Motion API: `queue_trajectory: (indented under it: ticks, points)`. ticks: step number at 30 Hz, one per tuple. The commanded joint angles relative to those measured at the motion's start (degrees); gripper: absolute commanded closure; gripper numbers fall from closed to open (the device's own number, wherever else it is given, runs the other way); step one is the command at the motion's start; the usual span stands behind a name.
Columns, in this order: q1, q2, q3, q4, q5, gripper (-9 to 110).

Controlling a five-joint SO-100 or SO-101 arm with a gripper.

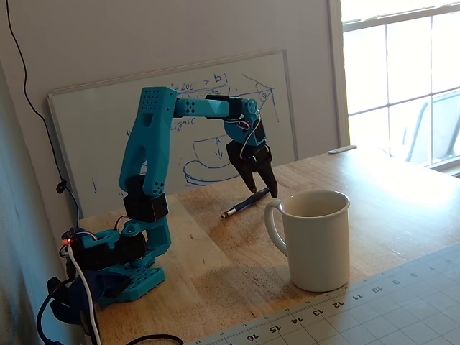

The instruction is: Grasp a pen and put it in a mug.

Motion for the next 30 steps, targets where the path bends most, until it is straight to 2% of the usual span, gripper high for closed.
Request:
queue_trajectory:
  ticks: [1, 8, 20, 30]
  points:
    - [0.4, 0.1, -4.0, -0.7, 0.0, 77]
    - [-0.1, -0.4, -4.0, -0.3, 0.4, 79]
    - [-1.6, -0.4, -4.0, -0.1, 0.5, 97]
    - [-1.5, 0.5, -4.8, -0.2, 0.6, 100]
